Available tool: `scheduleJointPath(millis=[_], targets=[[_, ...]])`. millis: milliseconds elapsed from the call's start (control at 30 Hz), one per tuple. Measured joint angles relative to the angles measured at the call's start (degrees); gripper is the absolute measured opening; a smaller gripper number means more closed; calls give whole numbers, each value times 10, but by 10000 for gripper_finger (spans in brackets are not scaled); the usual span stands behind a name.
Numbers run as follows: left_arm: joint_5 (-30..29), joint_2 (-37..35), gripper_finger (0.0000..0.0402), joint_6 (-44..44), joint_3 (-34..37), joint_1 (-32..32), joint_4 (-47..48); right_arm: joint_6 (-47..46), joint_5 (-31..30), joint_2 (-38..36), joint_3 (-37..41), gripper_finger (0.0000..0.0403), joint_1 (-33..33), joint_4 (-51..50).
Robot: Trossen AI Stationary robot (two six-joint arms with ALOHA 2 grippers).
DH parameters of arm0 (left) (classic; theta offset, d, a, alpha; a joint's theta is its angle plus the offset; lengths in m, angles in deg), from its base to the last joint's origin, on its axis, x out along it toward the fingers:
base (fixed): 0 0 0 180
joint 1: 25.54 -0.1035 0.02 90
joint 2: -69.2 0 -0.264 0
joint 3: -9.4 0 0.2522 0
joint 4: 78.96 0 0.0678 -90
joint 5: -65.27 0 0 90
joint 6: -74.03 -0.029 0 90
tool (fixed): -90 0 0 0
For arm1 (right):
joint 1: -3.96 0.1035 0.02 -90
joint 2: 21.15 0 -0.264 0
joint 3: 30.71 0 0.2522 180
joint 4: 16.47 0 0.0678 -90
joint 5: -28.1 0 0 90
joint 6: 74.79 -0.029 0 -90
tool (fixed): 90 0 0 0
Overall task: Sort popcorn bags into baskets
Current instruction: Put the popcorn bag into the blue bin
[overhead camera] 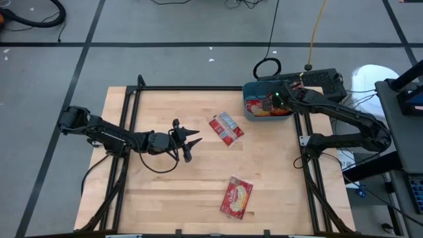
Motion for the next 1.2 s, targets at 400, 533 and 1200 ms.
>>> scheduleJointPath(millis=[400,533,1200], targets=[[0,0,157,0,0,-1,-2,-2,29,58,-1,31,-2,-1],[0,0,157,0,0,-1,-2,-9,23,60,-1,31,-2,-2],[21,0,157,-4,0,-1,1,32,-36,30,-9,153,-2,9]])
